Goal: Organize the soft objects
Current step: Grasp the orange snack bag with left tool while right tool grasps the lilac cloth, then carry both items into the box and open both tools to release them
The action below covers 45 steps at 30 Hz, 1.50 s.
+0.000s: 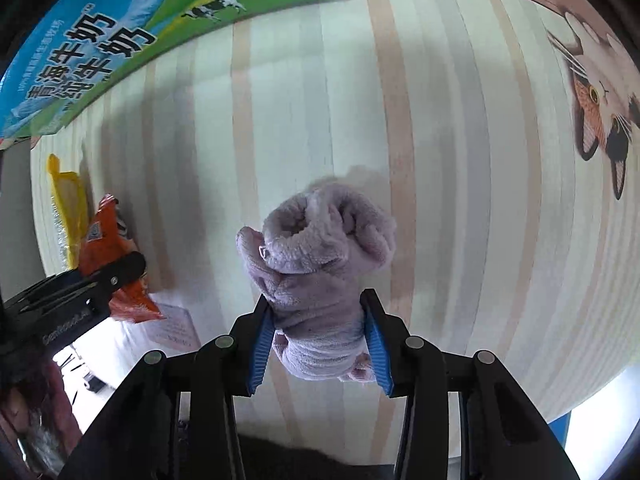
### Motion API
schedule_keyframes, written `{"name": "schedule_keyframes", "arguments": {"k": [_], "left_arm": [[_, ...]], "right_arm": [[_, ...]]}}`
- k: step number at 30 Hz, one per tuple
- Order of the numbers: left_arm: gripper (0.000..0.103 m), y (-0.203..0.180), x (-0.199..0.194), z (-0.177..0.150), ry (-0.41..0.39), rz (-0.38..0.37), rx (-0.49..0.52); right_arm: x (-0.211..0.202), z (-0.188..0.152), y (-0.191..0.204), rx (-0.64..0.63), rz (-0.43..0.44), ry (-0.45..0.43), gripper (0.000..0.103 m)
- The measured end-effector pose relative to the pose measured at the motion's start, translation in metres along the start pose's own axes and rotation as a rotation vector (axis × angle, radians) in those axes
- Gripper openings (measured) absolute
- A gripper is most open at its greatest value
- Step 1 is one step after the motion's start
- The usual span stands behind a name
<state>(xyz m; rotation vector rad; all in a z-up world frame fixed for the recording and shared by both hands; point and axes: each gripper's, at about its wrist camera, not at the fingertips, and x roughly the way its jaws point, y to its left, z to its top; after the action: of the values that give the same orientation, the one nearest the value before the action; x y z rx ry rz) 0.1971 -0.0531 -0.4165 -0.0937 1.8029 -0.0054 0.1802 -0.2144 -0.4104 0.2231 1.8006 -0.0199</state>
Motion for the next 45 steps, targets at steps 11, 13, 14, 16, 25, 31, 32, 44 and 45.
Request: {"name": "schedule_keyframes", "arguments": {"k": [11,13,14,16,25,31,32,44,45], "left_arm": [[0.037,-0.032,-0.126,-0.024,-0.245,-0.052,0.081],[0.037,-0.033,-0.166,-0.02,-0.316,-0.083,0.091],[0.037,-0.032,-0.189,-0.016,-0.351,-0.099,0.099],[0.037,-0.027,-0.221,-0.003,-0.387,-0.122,0.107],[0.037,0.026,-0.256,0.115,-0.351,-0.107,0.06],[0.037,0.037,-0.197,0.192,-0.115,-0.106,0.06],[0.038,0.038,-0.183,0.201,-0.071,-0.115,0.061],[0.038,0.038,-0.107,0.222,0.12,-0.178,0.059],[0.038,0.037,-0.106,0.222,0.127,-0.184,0.066]], "right_arm": [[-0.068,-0.005,0.038,-0.058,0.1,-0.077,0.041],[-0.101,-0.004,0.051,-0.091,0.136,-0.127,0.041],[-0.124,-0.002,0.061,-0.112,0.156,-0.165,0.041],[-0.158,0.004,0.075,-0.139,0.192,-0.216,0.041],[-0.206,0.088,0.13,-0.153,0.233,-0.288,0.041],[-0.164,0.155,0.155,-0.142,0.166,-0.22,0.041],[-0.156,0.163,0.156,-0.144,0.152,-0.208,0.041],[-0.093,0.193,0.157,-0.117,0.079,-0.124,0.041],[-0.091,0.195,0.155,-0.115,0.073,-0.121,0.041]]}}
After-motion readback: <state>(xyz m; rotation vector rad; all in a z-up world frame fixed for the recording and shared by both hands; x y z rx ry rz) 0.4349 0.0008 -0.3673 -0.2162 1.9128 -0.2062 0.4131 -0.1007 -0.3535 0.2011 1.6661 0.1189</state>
